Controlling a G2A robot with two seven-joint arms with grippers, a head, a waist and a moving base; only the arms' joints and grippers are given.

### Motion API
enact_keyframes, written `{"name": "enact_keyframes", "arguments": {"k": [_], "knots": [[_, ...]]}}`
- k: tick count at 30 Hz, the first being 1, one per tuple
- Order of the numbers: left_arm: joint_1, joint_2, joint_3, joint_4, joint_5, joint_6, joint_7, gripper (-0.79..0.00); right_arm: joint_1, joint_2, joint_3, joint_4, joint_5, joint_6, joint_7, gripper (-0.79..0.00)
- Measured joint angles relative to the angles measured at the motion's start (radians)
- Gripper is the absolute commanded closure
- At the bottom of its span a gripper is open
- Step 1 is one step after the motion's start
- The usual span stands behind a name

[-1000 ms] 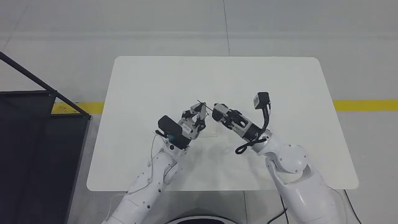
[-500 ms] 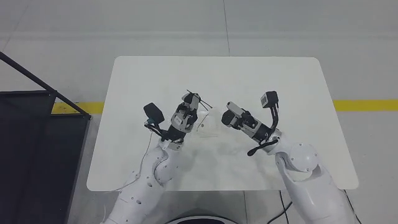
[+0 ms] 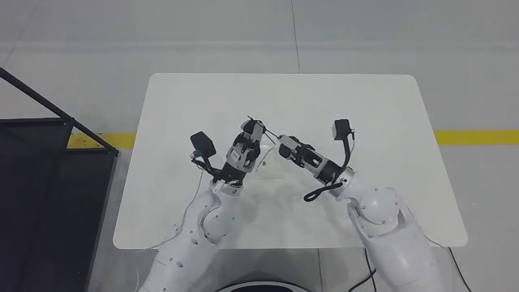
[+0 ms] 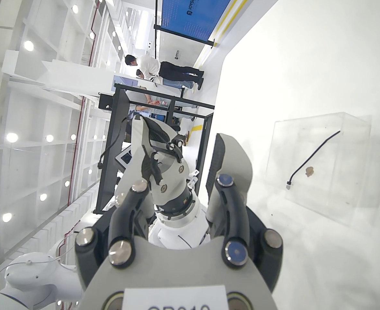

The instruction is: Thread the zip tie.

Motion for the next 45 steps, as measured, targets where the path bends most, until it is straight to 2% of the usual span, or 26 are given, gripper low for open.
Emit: {"name": "enact_keyframes", "arguments": {"k": [8,11,15,19,27,31,43,44,45], "knots": [[0.003,-0.001,-0.003,-0.007,0.005,0.010,-0.009,0.000,0.007,-0.002,-0.017,0.004,-0.034,-0.004,-0.004,-0.228],[0.000,-0.003,0.000,-0.003,0.008,0.014,-0.011,0.000,0.007,-0.003,-0.020,0.005,-0.041,-0.008,-0.003,-0.228],[-0.003,-0.005,0.005,0.003,0.007,0.015,-0.013,0.000,0.007,-0.004,-0.026,0.004,-0.048,-0.011,-0.002,-0.283],[-0.004,-0.006,0.008,0.005,0.009,0.015,-0.013,0.000,0.005,-0.004,-0.032,0.001,-0.056,-0.013,-0.003,-0.274],[-0.004,-0.009,0.010,0.013,0.015,0.011,-0.011,0.000,0.006,-0.006,-0.039,0.001,-0.059,-0.013,-0.007,-0.135],[-0.006,-0.010,0.012,0.018,0.017,0.012,-0.010,0.000,0.006,-0.008,-0.040,0.002,-0.054,-0.015,-0.010,0.000],[-0.006,-0.012,0.010,0.022,0.010,0.005,-0.019,-0.006,0.003,-0.009,-0.035,0.002,-0.043,-0.025,-0.009,0.000],[-0.005,-0.012,0.009,0.021,0.010,0.002,-0.022,-0.089,0.003,-0.009,-0.034,0.002,-0.041,-0.026,-0.009,0.000],[-0.004,-0.012,0.008,0.020,0.009,-0.001,-0.026,-0.111,0.002,-0.009,-0.032,0.001,-0.037,-0.027,-0.008,0.000]]}}
